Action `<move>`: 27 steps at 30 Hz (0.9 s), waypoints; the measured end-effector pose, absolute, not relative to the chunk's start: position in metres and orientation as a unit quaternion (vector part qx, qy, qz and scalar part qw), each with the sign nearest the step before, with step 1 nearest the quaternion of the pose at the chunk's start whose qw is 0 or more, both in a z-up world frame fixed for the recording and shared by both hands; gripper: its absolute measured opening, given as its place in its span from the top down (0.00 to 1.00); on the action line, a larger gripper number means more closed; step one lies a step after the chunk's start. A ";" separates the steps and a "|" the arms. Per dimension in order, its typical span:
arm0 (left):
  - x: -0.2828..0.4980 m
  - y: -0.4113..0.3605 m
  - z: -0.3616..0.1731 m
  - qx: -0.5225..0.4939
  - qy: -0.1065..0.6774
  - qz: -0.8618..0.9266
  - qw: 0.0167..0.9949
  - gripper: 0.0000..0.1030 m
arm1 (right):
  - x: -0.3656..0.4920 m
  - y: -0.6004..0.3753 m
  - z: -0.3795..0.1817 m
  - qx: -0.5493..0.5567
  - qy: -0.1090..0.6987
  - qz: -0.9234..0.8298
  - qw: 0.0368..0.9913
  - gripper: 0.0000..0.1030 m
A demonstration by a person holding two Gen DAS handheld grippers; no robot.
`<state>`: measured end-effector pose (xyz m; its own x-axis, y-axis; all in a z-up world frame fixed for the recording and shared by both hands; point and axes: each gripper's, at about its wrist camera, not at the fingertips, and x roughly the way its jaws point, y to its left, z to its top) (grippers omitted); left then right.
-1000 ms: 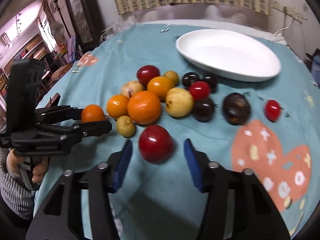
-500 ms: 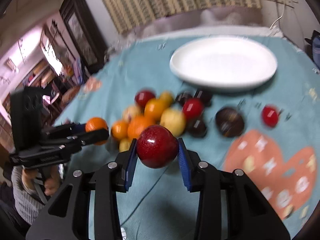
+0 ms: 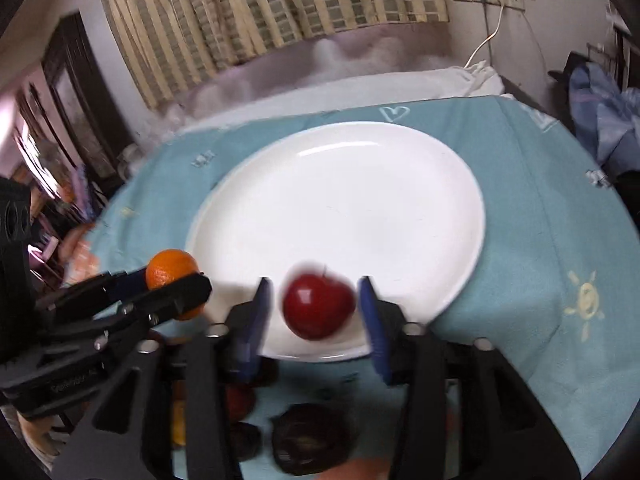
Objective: Organize fruits
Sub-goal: 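Carry the mandarin and plum onto the white plate and open both tools, then grasp another mandarin with the left tool while the right tool grasps a red cherry tomato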
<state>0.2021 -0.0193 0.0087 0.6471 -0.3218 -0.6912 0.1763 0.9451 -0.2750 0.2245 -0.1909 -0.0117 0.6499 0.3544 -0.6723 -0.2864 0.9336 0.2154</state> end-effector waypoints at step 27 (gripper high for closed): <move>0.047 0.047 -0.008 -0.076 0.370 -0.059 0.924 0.16 | 0.136 -0.268 -0.016 0.196 0.379 0.174 0.888 0.16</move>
